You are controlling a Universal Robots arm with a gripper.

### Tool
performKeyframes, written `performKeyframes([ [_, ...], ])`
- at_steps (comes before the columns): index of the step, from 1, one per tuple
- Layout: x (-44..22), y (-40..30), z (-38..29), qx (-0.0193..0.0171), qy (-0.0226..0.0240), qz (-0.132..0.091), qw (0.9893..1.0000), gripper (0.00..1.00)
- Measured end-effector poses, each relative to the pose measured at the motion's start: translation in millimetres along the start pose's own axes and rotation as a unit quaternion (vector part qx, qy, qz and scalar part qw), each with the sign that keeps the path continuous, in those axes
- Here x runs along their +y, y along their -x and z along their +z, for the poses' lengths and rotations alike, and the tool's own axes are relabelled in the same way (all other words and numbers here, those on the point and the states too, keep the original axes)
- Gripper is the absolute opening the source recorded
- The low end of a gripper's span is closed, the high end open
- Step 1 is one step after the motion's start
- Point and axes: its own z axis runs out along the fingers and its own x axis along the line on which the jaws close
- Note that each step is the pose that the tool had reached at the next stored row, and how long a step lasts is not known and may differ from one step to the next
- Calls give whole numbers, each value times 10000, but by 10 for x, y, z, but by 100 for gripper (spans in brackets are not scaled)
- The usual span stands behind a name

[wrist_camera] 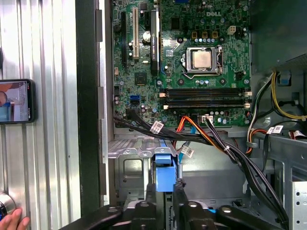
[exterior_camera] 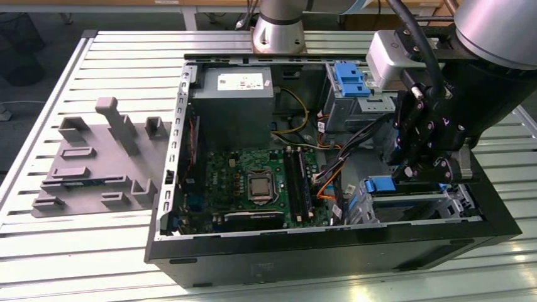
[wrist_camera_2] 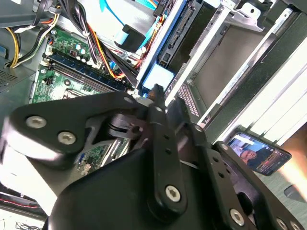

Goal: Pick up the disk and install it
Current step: 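Insert the first disk wire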

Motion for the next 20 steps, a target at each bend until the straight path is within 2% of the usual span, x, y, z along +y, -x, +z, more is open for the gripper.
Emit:
performKeyframes([
  [1,0,0,0,0,0,0,10000,23],
  [2,0,0,0,0,0,0,10000,30],
  [3,0,0,0,0,0,0,10000,30],
  [4,0,0,0,0,0,0,10000,29],
  [5,0,0,0,0,0,0,10000,22],
  [6,0,0,0,0,0,0,10000,22],
  [7,0,0,0,0,-1,0,10000,16],
  [8,0,0,0,0,-1,0,10000,16],
  [9,0,0,0,0,-1,0,10000,11],
  [12,0,0,1,0,-1,0,10000,12],
  [14,0,0,0,0,-1,0,10000,24],
  [17,0,0,1,0,-1,0,10000,29],
  [18,0,0,1,0,-1,0,10000,36],
  [20,0,0,1,0,-2,0,10000,36],
])
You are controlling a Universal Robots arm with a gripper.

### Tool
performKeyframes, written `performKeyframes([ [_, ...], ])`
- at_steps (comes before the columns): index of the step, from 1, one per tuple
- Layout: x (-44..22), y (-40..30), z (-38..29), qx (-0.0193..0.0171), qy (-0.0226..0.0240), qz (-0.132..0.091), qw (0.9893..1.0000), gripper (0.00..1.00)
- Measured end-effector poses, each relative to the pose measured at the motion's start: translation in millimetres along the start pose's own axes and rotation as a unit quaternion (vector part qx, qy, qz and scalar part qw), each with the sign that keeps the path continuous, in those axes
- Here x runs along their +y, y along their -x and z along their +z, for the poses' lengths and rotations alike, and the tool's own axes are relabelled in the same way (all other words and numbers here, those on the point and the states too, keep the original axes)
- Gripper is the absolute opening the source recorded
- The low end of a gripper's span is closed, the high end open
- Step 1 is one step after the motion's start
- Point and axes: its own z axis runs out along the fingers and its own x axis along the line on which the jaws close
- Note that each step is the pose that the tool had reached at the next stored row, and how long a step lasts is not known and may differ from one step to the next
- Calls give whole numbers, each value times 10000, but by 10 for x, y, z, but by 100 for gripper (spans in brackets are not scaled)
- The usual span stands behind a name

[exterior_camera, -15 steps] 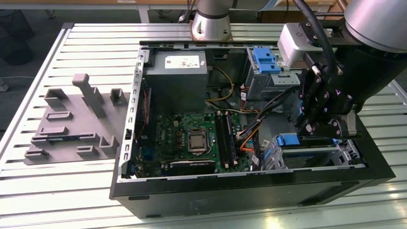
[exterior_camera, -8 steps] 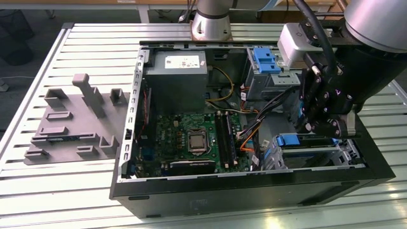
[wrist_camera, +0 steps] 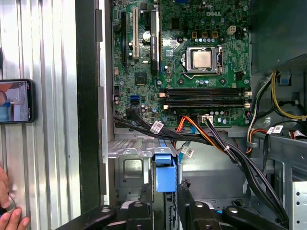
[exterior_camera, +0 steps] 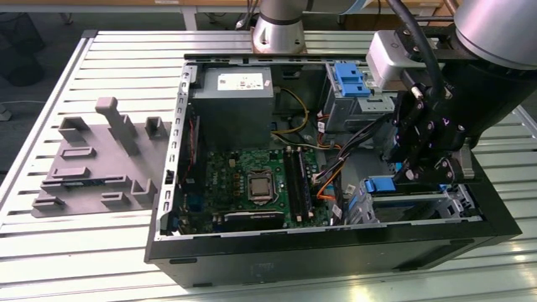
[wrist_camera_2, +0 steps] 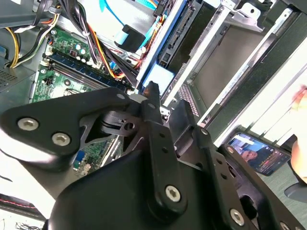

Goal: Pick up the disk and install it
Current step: 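Insert the first disk wire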

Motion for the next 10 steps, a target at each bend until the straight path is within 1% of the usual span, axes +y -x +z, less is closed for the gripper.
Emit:
performKeyframes([
  [2,0,0,0,0,0,0,10000,34],
  [3,0,0,0,0,0,0,10000,28],
  [4,0,0,0,0,0,0,10000,28],
  [6,0,0,0,0,-1,0,10000,16],
  [7,0,0,0,0,-1,0,10000,16],
  [8,0,0,0,0,0,0,10000,11],
  [10,0,0,1,0,-1,0,10000,11],
])
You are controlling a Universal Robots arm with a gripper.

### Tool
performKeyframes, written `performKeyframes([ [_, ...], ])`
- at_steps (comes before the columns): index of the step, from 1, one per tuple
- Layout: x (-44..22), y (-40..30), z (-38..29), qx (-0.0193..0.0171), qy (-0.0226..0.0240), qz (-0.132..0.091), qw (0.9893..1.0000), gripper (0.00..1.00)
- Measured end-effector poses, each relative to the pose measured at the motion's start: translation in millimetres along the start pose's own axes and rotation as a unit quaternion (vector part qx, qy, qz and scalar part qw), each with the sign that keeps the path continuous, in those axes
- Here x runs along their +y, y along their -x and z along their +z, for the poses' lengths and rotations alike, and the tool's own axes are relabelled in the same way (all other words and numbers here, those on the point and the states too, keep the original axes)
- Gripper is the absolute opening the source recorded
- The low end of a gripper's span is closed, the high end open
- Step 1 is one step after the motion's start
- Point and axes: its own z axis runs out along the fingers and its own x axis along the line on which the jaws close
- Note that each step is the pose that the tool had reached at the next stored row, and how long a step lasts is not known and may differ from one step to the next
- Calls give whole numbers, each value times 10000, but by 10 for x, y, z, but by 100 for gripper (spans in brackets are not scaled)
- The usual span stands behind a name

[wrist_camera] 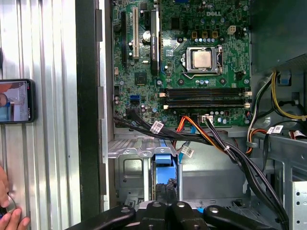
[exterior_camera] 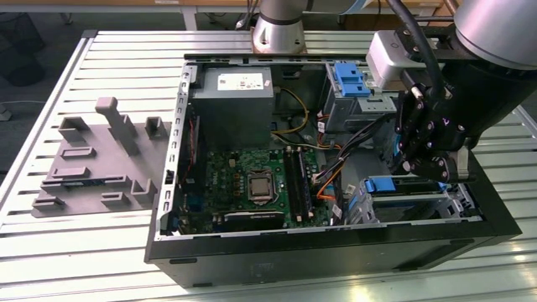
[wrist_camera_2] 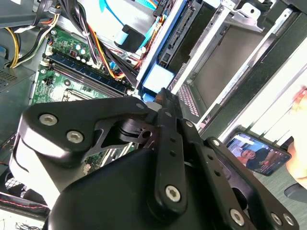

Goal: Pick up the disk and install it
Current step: 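Insert the first disk wire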

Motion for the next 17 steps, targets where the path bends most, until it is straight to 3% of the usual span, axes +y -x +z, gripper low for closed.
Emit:
performKeyframes([
  [4,-14,1,3,-1,0,1,10000,11],
  [10,-141,11,8,0,0,0,10000,11],
  [17,-152,12,8,0,0,0,10000,11],
])
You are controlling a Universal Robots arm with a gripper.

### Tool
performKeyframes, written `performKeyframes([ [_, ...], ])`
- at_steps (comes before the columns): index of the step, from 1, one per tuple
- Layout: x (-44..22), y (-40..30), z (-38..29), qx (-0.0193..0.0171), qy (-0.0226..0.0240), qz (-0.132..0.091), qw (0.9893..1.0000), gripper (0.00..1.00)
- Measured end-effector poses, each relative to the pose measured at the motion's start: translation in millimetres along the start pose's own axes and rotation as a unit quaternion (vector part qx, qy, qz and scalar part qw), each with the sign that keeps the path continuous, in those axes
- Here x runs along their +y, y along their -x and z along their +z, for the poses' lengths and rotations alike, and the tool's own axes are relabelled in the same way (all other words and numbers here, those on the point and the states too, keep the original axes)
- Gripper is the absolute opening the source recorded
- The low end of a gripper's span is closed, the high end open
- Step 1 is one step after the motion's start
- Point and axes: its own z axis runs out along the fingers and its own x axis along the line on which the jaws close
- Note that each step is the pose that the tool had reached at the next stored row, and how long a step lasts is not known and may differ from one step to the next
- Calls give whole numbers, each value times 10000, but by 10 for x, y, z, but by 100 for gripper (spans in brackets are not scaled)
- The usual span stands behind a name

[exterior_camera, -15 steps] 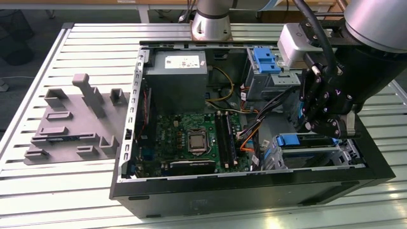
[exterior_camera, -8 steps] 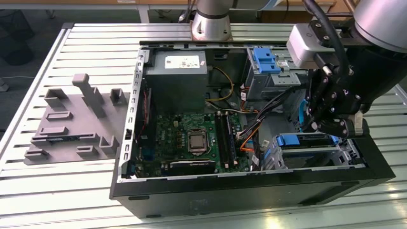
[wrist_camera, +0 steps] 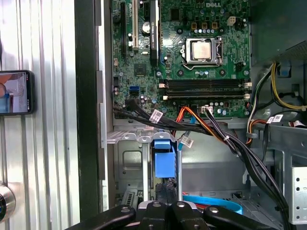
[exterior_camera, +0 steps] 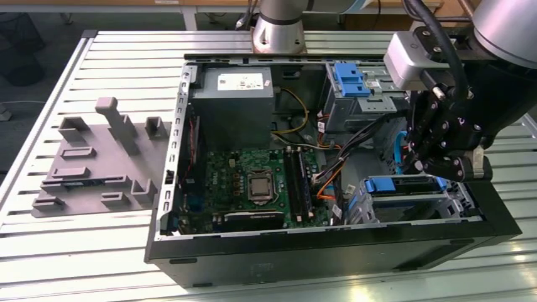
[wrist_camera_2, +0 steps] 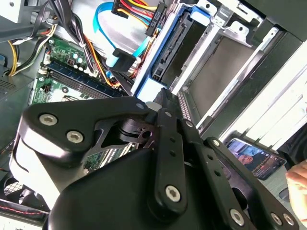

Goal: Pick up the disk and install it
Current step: 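Insert the first disk wire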

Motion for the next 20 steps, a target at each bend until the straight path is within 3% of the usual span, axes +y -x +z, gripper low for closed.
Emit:
performKeyframes([
  [12,-13,1,0,0,0,-1,10000,11],
  [20,-154,42,13,1,0,0,10000,11],
])
